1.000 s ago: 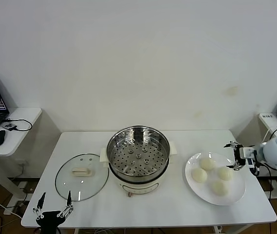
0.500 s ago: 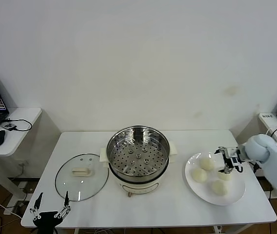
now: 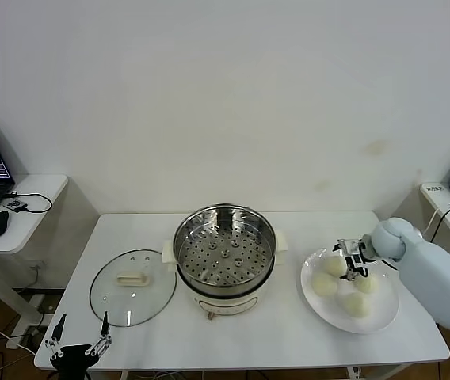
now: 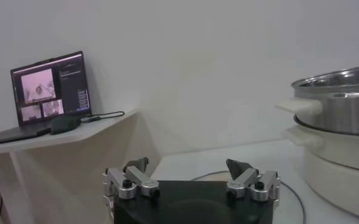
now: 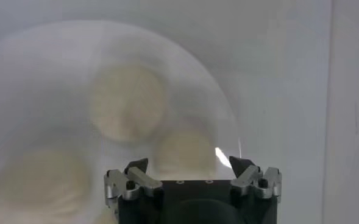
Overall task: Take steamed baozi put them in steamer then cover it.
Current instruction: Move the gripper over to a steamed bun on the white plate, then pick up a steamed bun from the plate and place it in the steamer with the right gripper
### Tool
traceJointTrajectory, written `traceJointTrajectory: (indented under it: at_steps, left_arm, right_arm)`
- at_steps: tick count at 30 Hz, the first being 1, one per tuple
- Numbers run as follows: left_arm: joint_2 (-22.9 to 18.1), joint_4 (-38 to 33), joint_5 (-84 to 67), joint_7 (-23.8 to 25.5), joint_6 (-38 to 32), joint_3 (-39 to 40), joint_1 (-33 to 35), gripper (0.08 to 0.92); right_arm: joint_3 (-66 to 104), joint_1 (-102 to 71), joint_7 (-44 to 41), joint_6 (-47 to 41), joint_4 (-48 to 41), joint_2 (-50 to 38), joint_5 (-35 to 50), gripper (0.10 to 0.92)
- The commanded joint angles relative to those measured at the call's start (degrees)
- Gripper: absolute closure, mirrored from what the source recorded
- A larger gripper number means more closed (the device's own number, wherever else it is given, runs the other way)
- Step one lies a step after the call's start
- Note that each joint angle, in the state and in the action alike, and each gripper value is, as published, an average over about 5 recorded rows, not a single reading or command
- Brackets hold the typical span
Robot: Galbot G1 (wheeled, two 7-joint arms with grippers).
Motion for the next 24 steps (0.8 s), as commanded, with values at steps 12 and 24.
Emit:
traceJointTrajectory:
  at_steps: [12, 24]
  left_arm:
    - [0.1, -0.1, 0.1, -0.1, -0.1, -0.1, 0.1, 0.177]
    - [0.4, -0.2, -0.1, 0.0, 0.0, 0.1, 0.0, 0.177]
  right_arm:
    - [-0.9, 0.6, 0.1, 0.0, -3.3, 2.1, -1.9, 0.372]
    - [-5.6, 5.7, -1.6, -2.3, 7.3, -6.0, 8.6, 0.397]
